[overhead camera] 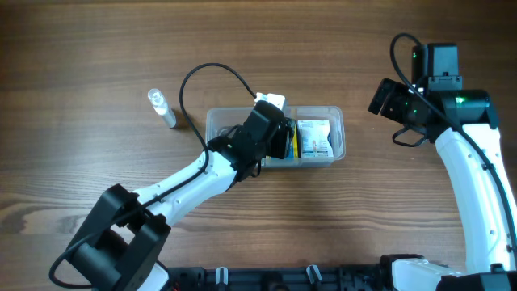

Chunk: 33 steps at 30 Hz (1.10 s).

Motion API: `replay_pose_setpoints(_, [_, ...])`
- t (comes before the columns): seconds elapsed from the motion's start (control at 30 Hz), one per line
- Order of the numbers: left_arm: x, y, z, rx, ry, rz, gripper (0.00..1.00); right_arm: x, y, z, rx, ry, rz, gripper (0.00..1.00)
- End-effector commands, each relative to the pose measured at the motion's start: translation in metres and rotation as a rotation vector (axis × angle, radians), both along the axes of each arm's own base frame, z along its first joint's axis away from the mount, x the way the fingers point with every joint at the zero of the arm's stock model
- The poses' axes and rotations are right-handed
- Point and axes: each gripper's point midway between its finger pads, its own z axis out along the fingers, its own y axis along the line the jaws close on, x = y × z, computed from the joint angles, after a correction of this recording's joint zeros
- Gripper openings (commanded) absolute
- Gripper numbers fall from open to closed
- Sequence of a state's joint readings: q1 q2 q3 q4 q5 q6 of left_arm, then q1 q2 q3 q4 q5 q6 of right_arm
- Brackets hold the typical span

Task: Pack container
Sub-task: 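Lower the Zam-Buk box into the container's middle and release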

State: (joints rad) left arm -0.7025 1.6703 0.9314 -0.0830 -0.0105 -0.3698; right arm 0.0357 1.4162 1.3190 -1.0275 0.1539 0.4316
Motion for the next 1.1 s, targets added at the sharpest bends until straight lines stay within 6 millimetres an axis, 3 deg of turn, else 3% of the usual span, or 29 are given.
replay_pose_setpoints(0.0, [0.005, -0.001, 0.003, -0.002, -0.012, 0.018, 0.57, 0.003, -0.002, 0.002, -0.008, -0.004, 0.005, 1.00])
replay_pose_setpoints(0.67, [0.013, 0.012, 0.002, 0.051, -0.049, 0.082, 0.61, 0.003, -0.002, 0.002, -0.008, -0.004, 0.005, 1.00])
replay_pose_setpoints(0.9, [0.015, 0.005, 0.006, -0.010, -0.039, 0.103, 0.64, 0.003, -0.002, 0.002, -0.009, -0.004, 0.005, 1.00])
replay_pose_setpoints(1.07, [0.020, 0.002, 0.012, -0.031, -0.063, 0.102, 0.75, 0.003, -0.002, 0.002, -0.008, -0.004, 0.005, 1.00])
